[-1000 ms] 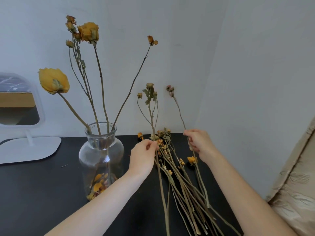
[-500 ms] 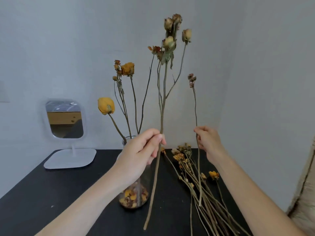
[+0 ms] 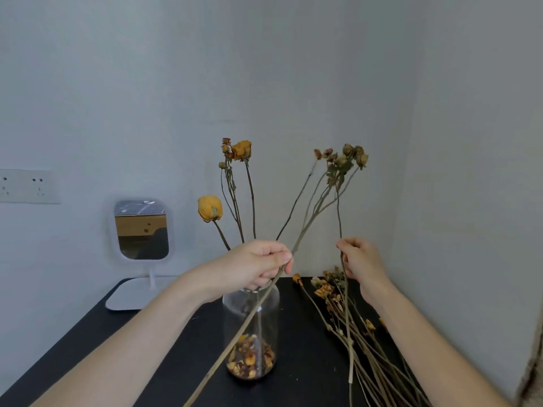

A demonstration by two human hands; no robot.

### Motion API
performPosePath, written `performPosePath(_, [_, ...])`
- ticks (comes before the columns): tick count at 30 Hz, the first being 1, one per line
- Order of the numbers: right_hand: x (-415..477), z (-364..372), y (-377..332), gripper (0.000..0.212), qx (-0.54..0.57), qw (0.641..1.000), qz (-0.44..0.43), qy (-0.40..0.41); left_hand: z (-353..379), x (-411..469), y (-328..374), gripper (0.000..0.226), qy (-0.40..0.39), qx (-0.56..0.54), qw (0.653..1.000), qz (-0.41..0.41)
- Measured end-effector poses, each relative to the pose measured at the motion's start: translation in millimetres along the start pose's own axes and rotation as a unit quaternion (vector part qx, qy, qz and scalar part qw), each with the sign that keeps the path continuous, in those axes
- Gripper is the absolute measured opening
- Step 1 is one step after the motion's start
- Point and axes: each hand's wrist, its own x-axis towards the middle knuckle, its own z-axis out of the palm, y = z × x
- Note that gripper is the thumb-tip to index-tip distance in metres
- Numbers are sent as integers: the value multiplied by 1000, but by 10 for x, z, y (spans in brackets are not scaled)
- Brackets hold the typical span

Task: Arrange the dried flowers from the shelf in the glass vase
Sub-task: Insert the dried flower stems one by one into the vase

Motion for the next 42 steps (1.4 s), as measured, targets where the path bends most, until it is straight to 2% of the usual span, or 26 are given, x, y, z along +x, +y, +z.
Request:
performPosePath(5, [13, -89, 20, 16, -8, 1000, -3, 8, 47, 61, -26, 27, -36, 12, 999, 8])
performPosePath(8, [22, -128, 2, 17, -4, 1000, -6, 15, 6, 79, 30, 26, -13, -1, 1000, 28])
performPosePath(12, [25, -113, -29, 19, -3, 1000, -8, 18, -130, 129, 144, 23, 143, -28, 987, 68])
performPosePath(17, [8, -32, -124, 13, 13, 1000, -19, 4, -375, 120, 227, 25, 359, -25, 927, 109])
performPosePath(20, [1, 26, -193, 12, 17, 1000, -26, -3, -507, 97, 279, 27, 434, -25, 891, 131])
performPosePath(24, [-1, 94, -227, 12, 19, 999, -34, -10, -634, 97, 357, 31, 489, -29, 858, 155])
performPosePath(30, [36, 160, -215, 13, 21, 999, -31, -14, -770, 115, 457, 30, 530, -7, 831, 167])
performPosePath(37, [33, 204, -185, 12, 12, 999, -28, -26, -589, 166, 239, 22, 494, 87, 859, 98])
performPosePath(42, [23, 192, -174, 12, 5, 999, -30, -23, -407, 180, 144, 16, 451, 133, 879, 85])
